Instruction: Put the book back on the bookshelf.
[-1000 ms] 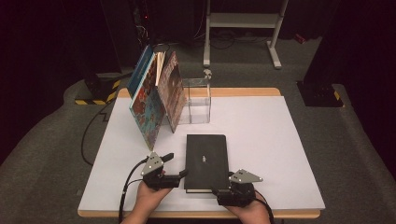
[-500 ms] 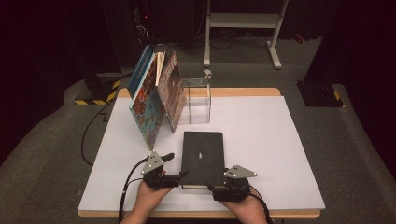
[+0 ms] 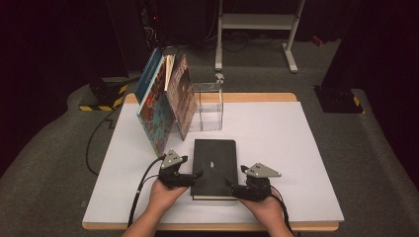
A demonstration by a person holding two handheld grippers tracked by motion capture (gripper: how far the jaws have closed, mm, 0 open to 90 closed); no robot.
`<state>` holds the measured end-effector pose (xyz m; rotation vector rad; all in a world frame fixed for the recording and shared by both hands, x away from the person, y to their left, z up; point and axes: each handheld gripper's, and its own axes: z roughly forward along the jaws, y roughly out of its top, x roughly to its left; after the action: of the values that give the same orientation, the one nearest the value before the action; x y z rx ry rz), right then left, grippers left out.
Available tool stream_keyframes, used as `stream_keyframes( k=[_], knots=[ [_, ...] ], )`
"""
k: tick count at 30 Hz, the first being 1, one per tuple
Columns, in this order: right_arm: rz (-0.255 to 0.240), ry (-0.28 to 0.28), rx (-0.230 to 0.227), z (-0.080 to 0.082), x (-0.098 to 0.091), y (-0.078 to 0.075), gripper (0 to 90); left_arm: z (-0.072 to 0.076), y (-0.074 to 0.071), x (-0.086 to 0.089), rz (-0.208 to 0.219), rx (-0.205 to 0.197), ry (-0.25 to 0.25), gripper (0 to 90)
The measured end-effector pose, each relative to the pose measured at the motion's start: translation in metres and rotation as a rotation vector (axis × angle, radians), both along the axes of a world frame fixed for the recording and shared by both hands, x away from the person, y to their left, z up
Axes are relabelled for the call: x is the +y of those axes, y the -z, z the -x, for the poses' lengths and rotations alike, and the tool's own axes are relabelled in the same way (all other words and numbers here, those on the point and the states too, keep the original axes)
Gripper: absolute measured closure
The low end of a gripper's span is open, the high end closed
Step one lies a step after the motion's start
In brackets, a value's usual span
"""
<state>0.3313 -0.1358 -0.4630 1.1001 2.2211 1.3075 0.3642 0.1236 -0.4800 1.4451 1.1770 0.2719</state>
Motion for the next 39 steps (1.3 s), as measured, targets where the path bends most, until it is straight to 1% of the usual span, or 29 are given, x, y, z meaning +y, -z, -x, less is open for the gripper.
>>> stream_keyframes(
  k=[2, 4, 5, 6, 7, 9, 11, 14, 16, 17, 19, 22, 23, 25, 27, 28, 29, 30, 31, 33, 35, 37, 39],
  knots=[
    [0.003, 0.007, 0.002, -0.001, 0.0, 0.006, 25.6, -0.004, 0.002, -0.002, 0.016, 0.017, -0.012, 15.8],
    [0.001, 0.01, 0.02, -0.003, -0.001, 0.014, 25.5, -0.008, 0.003, -0.004, 0.003, 0.034, -0.001, 15.7],
    [0.011, 0.0, 0.032, -0.004, -0.001, 0.017, 25.1, -0.009, 0.003, -0.006, 0.005, 0.04, -0.001, 15.1],
    [0.012, 0.001, 0.035, -0.005, -0.001, 0.017, 25.1, -0.009, 0.004, -0.007, 0.0, 0.045, 0.007, 15.0],
    [0.0, 0.003, 0.041, -0.005, -0.002, 0.018, 25.0, -0.011, 0.004, -0.009, -0.002, 0.046, 0.006, 14.9],
    [-0.004, 0.003, 0.048, -0.005, -0.003, 0.019, 25.1, -0.013, 0.005, -0.01, 0.007, 0.052, -0.002, 14.8],
    [-0.005, -0.001, 0.05, -0.005, -0.003, 0.019, 25.3, -0.018, 0.008, -0.011, -0.009, 0.062, -0.02, 14.8],
    [-0.009, -0.002, 0.055, -0.005, -0.003, 0.02, 25.4, -0.022, 0.01, -0.01, 0.026, 0.094, -0.021, 14.4],
    [-0.01, -0.005, 0.055, -0.004, -0.003, 0.02, 25.5, -0.023, 0.01, -0.01, 0.033, 0.098, -0.014, 14.9],
    [-0.009, -0.007, 0.055, -0.003, -0.003, 0.02, 25.5, -0.023, 0.011, -0.011, 0.045, 0.103, -0.011, 15.1],
    [-0.012, -0.008, 0.056, -0.003, -0.003, 0.02, 25.5, -0.024, 0.011, -0.011, 0.054, 0.114, 0.001, 15.1],
    [-0.015, -0.014, 0.062, -0.003, -0.002, 0.02, 25.5, -0.022, 0.011, -0.013, 0.053, 0.106, 0.017, 16.0],
    [-0.015, -0.016, 0.063, -0.003, -0.002, 0.02, 25.5, -0.021, 0.011, -0.014, 0.045, 0.101, 0.023, 16.5],
    [-0.016, -0.016, 0.061, -0.002, -0.001, 0.021, 25.5, -0.021, 0.011, -0.015, 0.043, 0.098, 0.019, 15.9],
    [-0.016, -0.016, 0.062, -0.001, -0.001, 0.021, 25.5, -0.021, 0.009, -0.016, 0.026, 0.096, 0.021, 15.7],
    [-0.014, -0.019, 0.06, -0.001, -0.001, 0.02, 25.5, -0.02, 0.007, -0.016, 0.016, 0.084, 0.023, 15.6],
    [-0.016, -0.02, 0.058, 0.0, -0.001, 0.02, 25.6, -0.02, 0.006, -0.017, 0.018, 0.081, 0.02, 15.6],
    [-0.017, -0.021, 0.055, 0.0, -0.001, 0.02, 25.6, -0.019, 0.004, -0.016, 0.003, 0.071, 0.026, 15.8],
    [-0.018, -0.023, 0.052, 0.001, -0.002, 0.02, 25.5, -0.019, 0.003, -0.017, 0.011, 0.066, 0.022, 16.0],
    [-0.024, -0.02, 0.053, 0.001, -0.002, 0.02, 25.5, -0.018, -0.001, -0.016, 0.005, 0.051, 0.026, 16.4],
    [-0.028, -0.02, 0.054, 0.002, -0.003, 0.019, 25.5, -0.018, -0.004, -0.016, 0.014, 0.036, 0.021, 18.0],
    [-0.032, -0.023, 0.053, 0.002, -0.004, 0.019, 25.5, -0.02, -0.006, -0.015, 0.023, 0.035, 0.021, 19.7],
    [-0.035, -0.023, 0.051, 0.002, -0.005, 0.019, 25.5, -0.022, -0.007, -0.015, 0.022, 0.03, 0.019, 23.0]
  ],
)
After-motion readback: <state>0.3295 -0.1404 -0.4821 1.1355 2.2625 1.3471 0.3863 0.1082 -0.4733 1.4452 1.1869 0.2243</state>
